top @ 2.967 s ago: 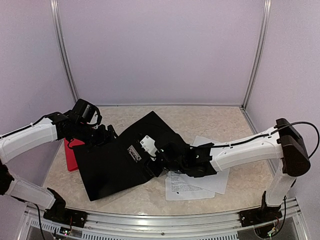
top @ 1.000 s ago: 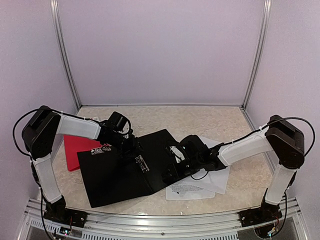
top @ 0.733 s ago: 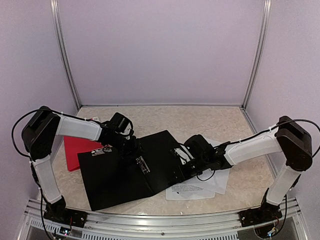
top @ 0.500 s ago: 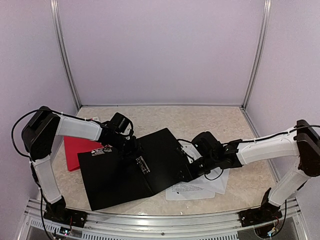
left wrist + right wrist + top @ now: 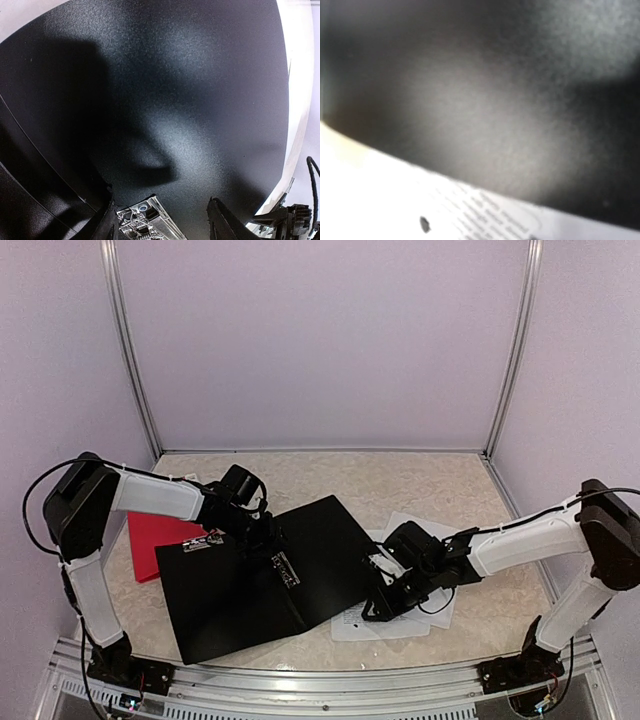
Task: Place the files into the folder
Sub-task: Move the folder to the center of the board, then rotate the folder at the center of the board.
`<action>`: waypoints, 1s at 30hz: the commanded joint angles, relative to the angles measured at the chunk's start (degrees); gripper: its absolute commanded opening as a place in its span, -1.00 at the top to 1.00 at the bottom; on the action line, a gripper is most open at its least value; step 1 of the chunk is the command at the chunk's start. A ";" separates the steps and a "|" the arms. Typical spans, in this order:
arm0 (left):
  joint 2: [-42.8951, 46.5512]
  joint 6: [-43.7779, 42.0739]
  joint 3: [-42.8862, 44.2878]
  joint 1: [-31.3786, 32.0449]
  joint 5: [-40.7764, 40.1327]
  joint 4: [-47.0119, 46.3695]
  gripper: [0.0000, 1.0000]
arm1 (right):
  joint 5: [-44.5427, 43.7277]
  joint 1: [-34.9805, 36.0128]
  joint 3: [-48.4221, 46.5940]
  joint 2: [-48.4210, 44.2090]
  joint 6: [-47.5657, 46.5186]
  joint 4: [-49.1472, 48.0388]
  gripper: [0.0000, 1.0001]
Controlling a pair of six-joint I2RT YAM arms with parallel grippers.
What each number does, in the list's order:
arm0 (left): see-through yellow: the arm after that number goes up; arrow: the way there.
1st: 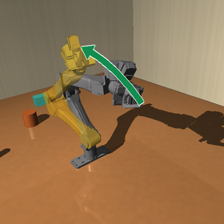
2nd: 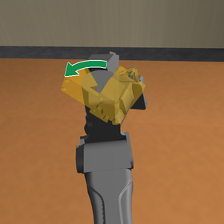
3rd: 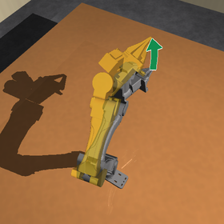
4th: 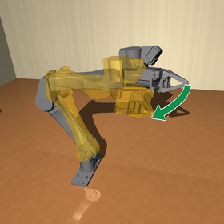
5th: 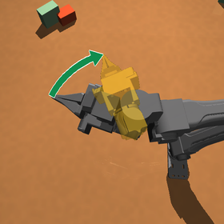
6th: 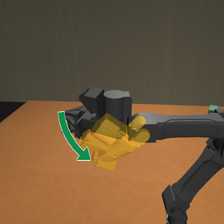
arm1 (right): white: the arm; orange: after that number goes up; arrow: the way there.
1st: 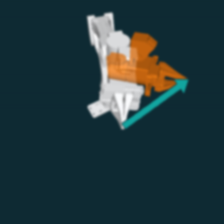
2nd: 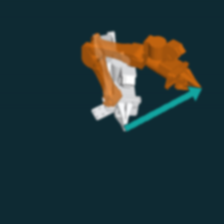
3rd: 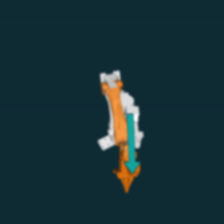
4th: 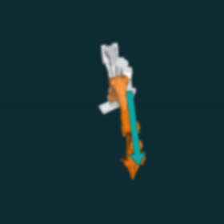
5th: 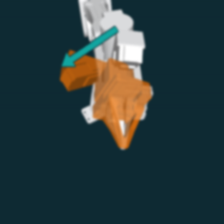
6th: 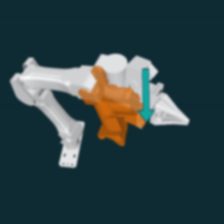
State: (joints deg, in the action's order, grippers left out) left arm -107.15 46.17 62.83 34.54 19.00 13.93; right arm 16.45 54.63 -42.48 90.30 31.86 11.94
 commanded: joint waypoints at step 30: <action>2.21 -0.55 1.13 5.54 5.08 3.70 -0.15 | -9.82 -10.47 -9.62 5.51 -7.11 2.89 0.27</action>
State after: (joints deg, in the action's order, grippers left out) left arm -105.65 46.02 62.74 38.11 19.51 16.71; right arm 8.84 46.09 -49.87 96.64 27.11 13.58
